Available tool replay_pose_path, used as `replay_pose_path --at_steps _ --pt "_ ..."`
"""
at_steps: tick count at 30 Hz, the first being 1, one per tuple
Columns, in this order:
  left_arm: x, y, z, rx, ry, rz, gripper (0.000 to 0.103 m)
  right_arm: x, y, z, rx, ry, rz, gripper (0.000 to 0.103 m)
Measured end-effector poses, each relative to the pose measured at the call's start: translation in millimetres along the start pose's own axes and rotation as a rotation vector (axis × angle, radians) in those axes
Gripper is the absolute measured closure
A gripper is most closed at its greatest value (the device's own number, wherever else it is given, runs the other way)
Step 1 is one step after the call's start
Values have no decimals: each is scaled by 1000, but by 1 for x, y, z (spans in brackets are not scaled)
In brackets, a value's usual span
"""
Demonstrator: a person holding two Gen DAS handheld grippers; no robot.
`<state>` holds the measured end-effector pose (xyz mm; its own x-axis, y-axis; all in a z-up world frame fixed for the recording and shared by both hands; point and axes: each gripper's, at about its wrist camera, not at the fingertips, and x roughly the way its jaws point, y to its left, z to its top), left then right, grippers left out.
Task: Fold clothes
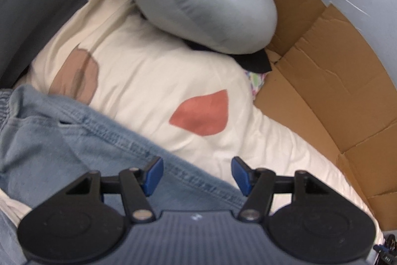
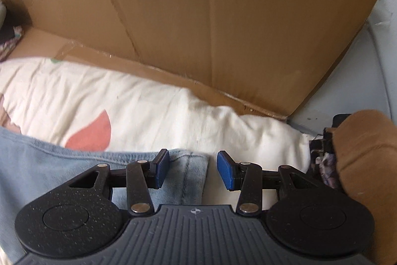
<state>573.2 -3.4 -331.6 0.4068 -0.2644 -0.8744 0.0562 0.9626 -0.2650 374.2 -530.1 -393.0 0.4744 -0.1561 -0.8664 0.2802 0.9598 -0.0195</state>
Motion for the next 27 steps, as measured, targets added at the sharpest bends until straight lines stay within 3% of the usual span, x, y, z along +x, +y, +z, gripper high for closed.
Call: replay_pose_path --at_steps 7,12,21,27 --pt "1 2 -3 -30 12 -1 39 7 4 -8 -50 0 16 54" --pt "6 -3 -6 -39 29 13 39 0 8 -8 -85 -31 21 78" --pt "21 -4 -11 -122 78 -11 39 -44 13 -7 -121 -201 -35 82" --pt "39 -2 -16 -212 108 -17 48 -64 13 0 -132 -302 -74 83"
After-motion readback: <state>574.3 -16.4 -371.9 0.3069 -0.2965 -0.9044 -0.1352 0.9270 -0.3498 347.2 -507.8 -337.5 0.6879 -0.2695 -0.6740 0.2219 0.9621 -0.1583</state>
